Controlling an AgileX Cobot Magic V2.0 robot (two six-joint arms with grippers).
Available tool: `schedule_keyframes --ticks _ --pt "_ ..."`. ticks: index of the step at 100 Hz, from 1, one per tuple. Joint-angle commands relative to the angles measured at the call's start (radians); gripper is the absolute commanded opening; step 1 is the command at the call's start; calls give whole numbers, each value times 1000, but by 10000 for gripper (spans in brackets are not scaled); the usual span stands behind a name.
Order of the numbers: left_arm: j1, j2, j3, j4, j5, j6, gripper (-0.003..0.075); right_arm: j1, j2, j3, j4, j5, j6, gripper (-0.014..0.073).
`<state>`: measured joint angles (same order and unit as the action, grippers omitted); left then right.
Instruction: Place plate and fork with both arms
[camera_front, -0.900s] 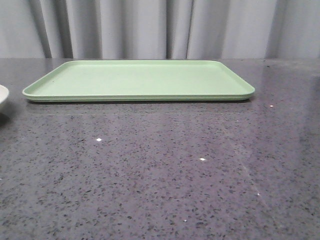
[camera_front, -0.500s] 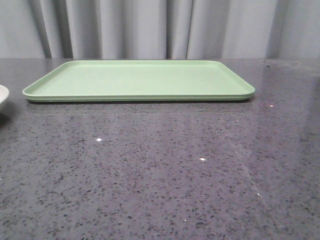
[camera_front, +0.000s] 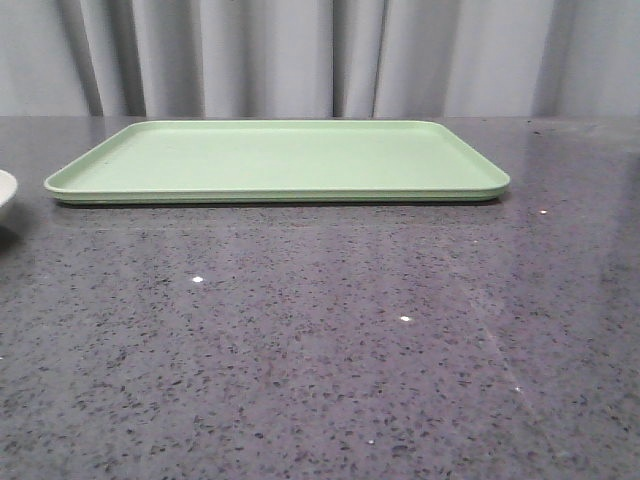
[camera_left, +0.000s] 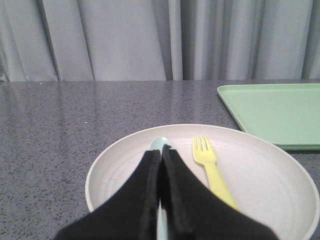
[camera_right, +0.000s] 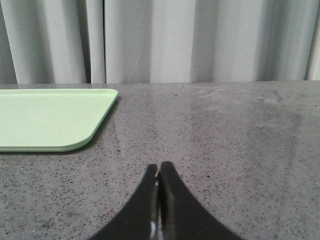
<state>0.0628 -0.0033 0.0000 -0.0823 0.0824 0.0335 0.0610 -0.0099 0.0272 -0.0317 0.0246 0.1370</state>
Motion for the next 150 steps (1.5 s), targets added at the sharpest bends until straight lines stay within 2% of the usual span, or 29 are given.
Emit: schedule_keyframes --ticks 1,14,35,58,78,88,97,111,121,128,150 --pt "2 -31 10 -8 -115 -7 -20 -6 -23 -7 -14 -100 -6 -66" --pt "2 -31 -19 -10 -112 -7 -21 -6 -16 -42 -14 -41 -6 -66" --pt "2 49 -175 -21 -36 -7 -21 -6 91 -222 -14 143 -6 -66" --pt "2 284 -412 -21 104 -7 -20 -6 319 -448 -14 249 -6 -66" --pt "2 505 -625 -21 283 -7 -15 -6 541 -653 -14 435 -6 -65" --pt "2 579 -683 -21 302 -5 46 -6 620 -726 -14 496 -6 -50" --pt "2 623 -708 -21 297 -5 151 -6 671 -767 -14 516 -6 41" --pt "2 640 -712 -21 279 -5 329 -6 703 -785 -14 515 -6 282" --pt "2 640 -712 -21 279 -5 410 -6 703 -785 -14 516 -6 439" --pt "2 640 -712 -21 275 -5 425 -6 702 -785 -14 514 -6 485" --pt "2 640 -712 -34 247 -5 420 -5 702 -783 -14 494 -5 489"
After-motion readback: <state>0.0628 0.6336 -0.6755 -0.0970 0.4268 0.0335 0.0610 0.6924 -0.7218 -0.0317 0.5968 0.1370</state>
